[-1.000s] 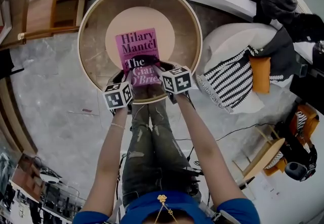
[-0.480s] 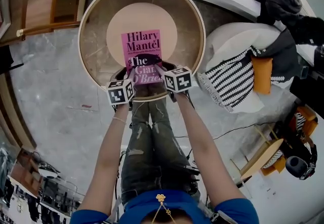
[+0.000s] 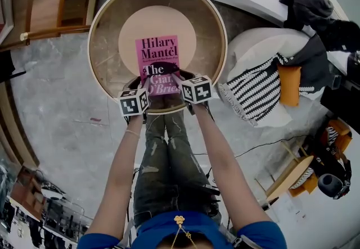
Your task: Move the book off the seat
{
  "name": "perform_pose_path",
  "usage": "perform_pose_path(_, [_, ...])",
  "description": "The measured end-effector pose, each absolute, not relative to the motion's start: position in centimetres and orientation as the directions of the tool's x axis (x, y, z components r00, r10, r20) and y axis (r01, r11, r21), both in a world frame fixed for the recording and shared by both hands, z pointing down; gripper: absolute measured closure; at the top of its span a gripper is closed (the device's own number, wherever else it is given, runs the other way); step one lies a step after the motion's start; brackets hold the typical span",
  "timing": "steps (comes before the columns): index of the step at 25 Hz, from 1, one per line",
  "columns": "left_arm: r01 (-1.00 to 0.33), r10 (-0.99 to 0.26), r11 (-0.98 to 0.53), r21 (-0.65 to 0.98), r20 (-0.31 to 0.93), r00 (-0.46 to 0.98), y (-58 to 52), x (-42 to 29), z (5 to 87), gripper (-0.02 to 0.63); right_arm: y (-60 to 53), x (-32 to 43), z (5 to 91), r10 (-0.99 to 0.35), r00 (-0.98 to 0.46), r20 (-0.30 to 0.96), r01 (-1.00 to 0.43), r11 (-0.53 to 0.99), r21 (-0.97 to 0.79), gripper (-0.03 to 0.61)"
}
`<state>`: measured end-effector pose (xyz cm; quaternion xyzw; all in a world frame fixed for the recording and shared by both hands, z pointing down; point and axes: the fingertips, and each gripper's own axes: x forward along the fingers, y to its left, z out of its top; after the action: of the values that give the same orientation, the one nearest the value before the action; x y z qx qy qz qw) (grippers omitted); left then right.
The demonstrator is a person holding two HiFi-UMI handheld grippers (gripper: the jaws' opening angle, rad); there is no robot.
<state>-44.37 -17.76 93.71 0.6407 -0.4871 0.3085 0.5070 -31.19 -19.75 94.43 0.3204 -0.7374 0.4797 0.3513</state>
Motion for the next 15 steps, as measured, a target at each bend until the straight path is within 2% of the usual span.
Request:
perform_pose_path(4, [-0.937,-0.327,0.010,0.350,0.887,0.327,-17.7,-44.6,93.7,0.475,-19.8,-30.5,94.4,-0.159,-0.532,0.832,-0.828,0.302,-0.472,0.440])
perform_pose_path(10, [-0.959,-0.389,-0.004,0.283,0.883,0.262,-17.7,-45.9,90.9,0.476,-20.1,-28.7,91.8,-0.213,-0.438,0.873,-0.867,0.356,-0.348,0.453])
perform_pose_path(15, [-0.939,-0.415,-0.033,0.342,0.850,0.325,-17.2,-44.6,86.2,0.544,-19.1,-29.1,87.0,-0.220,-0.452,0.865,-0.841,0.428,-0.331,0.543])
